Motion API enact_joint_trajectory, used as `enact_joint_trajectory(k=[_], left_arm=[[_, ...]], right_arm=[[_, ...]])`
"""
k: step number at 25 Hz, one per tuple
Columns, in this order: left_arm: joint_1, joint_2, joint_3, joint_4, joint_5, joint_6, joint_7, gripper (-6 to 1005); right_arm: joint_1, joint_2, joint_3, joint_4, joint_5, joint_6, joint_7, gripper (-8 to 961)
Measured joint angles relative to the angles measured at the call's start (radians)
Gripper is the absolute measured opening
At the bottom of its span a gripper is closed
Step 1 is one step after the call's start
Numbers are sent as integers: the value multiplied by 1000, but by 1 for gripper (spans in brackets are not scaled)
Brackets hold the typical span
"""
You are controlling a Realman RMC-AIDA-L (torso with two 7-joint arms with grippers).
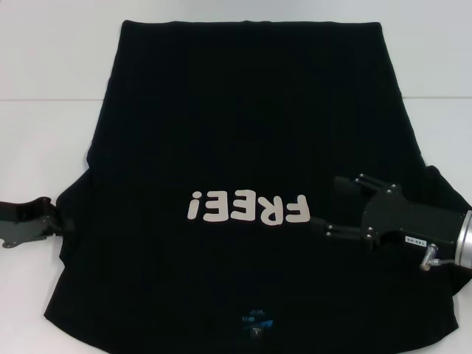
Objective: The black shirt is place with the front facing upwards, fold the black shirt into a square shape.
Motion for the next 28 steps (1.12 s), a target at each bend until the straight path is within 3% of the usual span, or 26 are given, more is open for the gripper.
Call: enact_joint_trajectory(k=[3,9,28], left_arm=[[0,0,2,0,1,0,2,245],[1,-1,-1,0,-4,-3,6,17],[32,29,-55,99,-8,-23,12,22]], right_arm=[[-1,0,0,0,1,0,0,945],[-2,0,0,0,1,1,-1,945],[-5,0,8,0,4,0,1,945]])
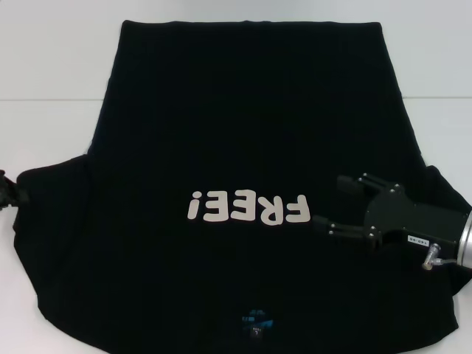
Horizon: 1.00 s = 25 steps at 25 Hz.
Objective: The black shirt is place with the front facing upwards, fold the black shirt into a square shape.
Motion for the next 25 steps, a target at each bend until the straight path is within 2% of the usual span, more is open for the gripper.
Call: enact_joint_trajectory(k=[5,7,12,25], left_arm=[[7,1,-2,0,0,-4,-1,22],[26,2,-35,1,0,-9,4,22],[44,-1,-52,1,0,-9,8,23],[64,-6,-82,12,-16,0,23,23]], right_arm=[[0,0,2,2,0,-1,1,945],[0,0,2,6,0,-1,1,945],[-1,-1,2,9,0,-1,1,945],[-2,0,2,9,0,-1,1,944]])
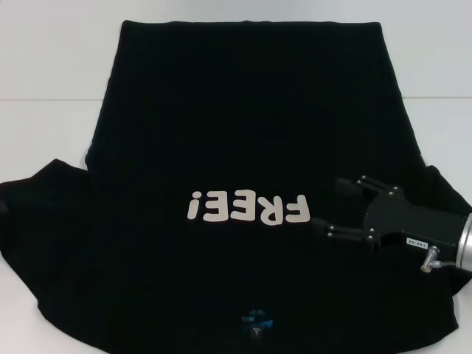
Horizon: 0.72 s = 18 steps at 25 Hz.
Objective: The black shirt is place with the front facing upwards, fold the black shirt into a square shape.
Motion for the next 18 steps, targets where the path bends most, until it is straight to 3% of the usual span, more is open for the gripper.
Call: enact_joint_trajectory(k=[9,14,18], left_arm=[[-5,-6,-8,13,-86,55,48,24],[-38,-44,12,89,-98,110,92,24],[-70,-81,114,150,-96,140,103,24]], right_arm=[[0,0,1,2,0,-1,0,944],[-2,0,1,8,0,-2,0,944],[-3,0,1,13,0,-1,0,944]])
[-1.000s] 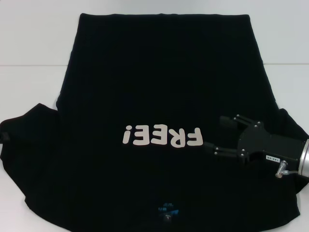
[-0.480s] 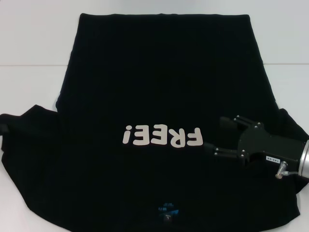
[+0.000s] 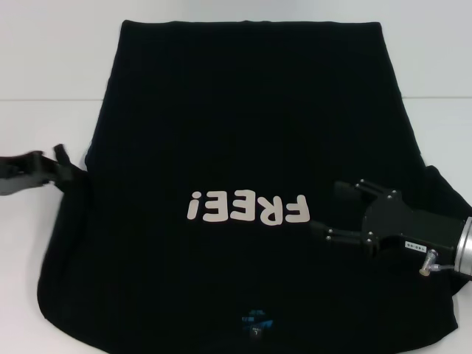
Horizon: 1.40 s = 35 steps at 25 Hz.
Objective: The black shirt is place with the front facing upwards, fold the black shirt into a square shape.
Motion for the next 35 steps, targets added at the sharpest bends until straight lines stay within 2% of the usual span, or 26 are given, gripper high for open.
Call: enact_joint_trajectory(k=[4,8,11,15,21,24,27,29,31,35], left_arm=[[-13,-43,104,55,-3,8,1,25],[-19,-76,116,73,-22,29,20,25],[-11,-88,112,69,-78,61,56,25],[10,-90,113,63,-139,87,102,27],[21,-84,111,16,-146,81,119,30],[17,-66,110,-36,-170,105,161,79],[4,-34,110,-112,-212,149,237,152],[2,-20,110,-150,-246,179,328,228],[12,-24,109,-160,-270,209,449,305],[64,-71,98,-135,-324,246,716,471]], right_arm=[[-1,0,0,3,0,0,0,944],[-6,0,-1,4,0,0,0,944],[-11,0,-2,5,0,-1,0,944],[-14,-1,-1,6,0,-1,0,944],[-16,-2,-1,6,0,-1,0,944],[-16,-2,0,5,0,0,0,944],[-16,-3,2,0,1,2,20,944],[-16,-5,3,-14,3,1,75,944],[-16,-9,4,-50,7,-6,169,945],[-15,-24,-6,-194,-8,-25,513,944]])
